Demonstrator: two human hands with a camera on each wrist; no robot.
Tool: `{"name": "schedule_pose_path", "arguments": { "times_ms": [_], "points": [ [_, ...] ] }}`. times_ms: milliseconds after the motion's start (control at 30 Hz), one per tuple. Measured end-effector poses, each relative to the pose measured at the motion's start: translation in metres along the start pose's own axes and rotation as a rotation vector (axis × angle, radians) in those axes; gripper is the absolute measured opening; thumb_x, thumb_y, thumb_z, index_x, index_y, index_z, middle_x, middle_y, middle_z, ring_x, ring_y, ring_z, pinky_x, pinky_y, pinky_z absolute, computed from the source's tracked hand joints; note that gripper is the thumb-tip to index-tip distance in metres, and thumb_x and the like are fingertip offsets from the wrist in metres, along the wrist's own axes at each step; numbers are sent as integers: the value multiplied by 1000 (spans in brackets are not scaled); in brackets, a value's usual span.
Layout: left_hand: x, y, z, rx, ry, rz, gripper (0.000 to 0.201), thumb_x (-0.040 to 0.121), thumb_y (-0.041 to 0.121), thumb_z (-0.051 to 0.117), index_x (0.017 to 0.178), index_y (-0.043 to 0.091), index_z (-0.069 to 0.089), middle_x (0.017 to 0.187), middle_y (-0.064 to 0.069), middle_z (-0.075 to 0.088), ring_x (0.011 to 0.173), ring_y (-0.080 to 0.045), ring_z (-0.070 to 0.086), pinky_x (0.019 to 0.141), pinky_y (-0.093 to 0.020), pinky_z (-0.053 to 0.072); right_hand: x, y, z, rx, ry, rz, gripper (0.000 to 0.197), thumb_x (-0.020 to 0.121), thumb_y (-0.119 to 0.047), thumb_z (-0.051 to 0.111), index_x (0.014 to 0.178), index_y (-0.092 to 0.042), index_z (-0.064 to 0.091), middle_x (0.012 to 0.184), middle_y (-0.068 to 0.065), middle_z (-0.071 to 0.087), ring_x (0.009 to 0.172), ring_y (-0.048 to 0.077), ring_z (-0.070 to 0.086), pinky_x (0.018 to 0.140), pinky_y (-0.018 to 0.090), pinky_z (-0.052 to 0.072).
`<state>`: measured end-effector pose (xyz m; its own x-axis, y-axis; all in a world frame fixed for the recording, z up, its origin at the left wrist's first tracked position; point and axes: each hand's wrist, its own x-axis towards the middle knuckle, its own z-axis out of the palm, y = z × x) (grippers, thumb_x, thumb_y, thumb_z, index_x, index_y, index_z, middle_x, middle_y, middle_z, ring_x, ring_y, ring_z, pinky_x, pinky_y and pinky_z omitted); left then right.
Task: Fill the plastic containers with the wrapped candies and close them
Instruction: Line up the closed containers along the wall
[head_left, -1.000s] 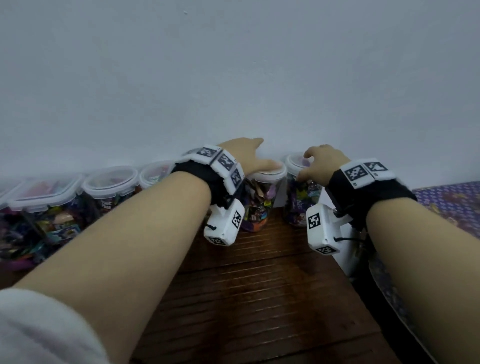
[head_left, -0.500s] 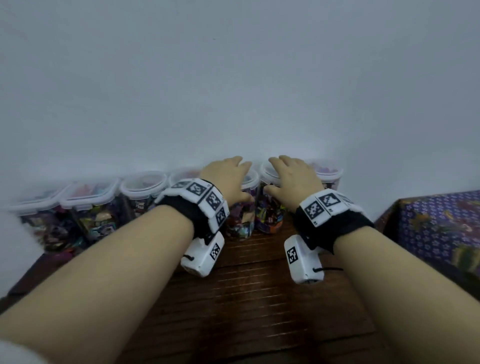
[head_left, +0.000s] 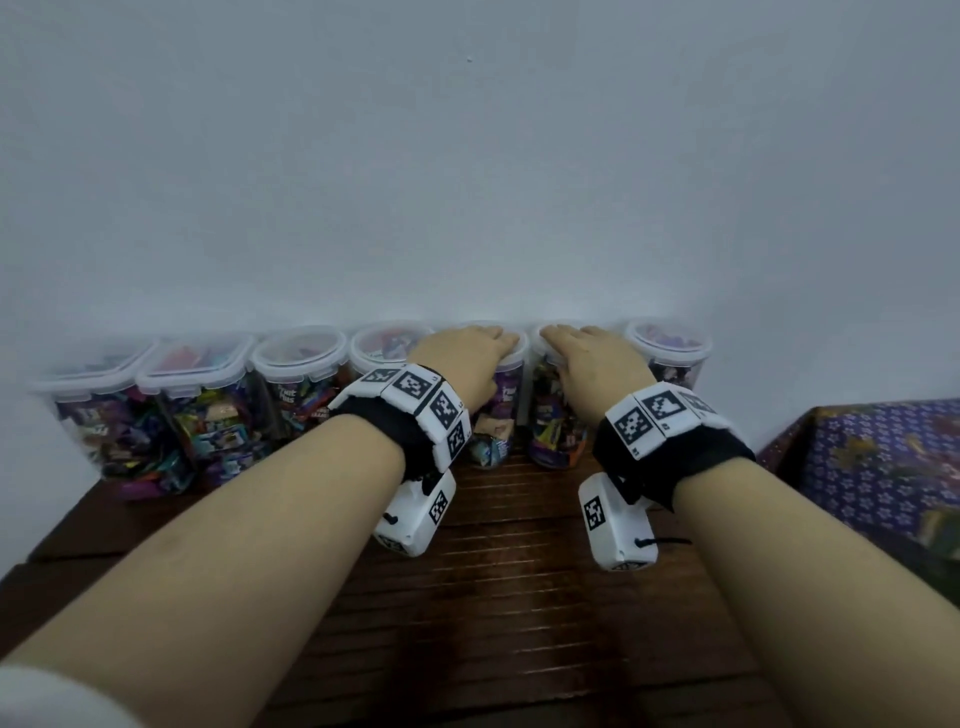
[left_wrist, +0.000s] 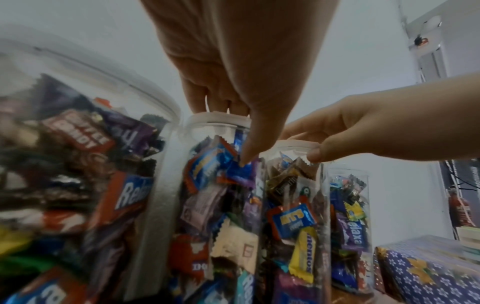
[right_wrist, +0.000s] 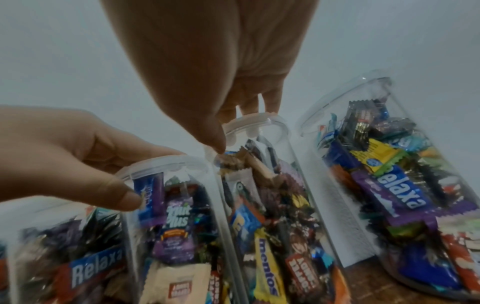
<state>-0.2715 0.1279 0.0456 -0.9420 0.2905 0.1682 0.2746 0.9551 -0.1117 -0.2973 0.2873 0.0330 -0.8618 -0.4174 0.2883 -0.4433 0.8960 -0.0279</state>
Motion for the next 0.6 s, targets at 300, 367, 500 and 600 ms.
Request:
{"name": "schedule_pose_path", "arguments": {
  "times_ms": [300,367,500,600],
  "points": [
    [-22,-19,3,-26,56,-109,75,88,34,56,151,20,16,157,-6,18,143,-21,20,116,-39,18,-16,-5,7,-98,21,25,52,93,-22,45,143,-19,29,152,1,29,138,24,28,111,46,24],
    [-36,-38,0,13,54,-197,79,87,37,58,151,19,15,158,-6,14,144,-21,17,118,-40,15,-20,-9,6,-89,46,33,53,93,-28,46,143,-18,30,154,2,26,139,24,25,111,46,22],
    [-70,-85,-8,47,-39,-388,83,84,37,62,150,16,17,158,-8,14,144,-23,17,115,-40,23,-19,-35,2,-2,164,-54,48,88,-21,51,134,-8,45,146,11,39,131,30,37,107,44,28],
    [-91,-109,-9,25,-85,-470,77,87,38,62,149,18,20,157,-5,19,141,-23,25,108,-42,34,-12,-65,2,25,152,-118,46,87,-22,51,130,-8,46,143,11,41,129,29,38,104,40,29]
  ]
}}
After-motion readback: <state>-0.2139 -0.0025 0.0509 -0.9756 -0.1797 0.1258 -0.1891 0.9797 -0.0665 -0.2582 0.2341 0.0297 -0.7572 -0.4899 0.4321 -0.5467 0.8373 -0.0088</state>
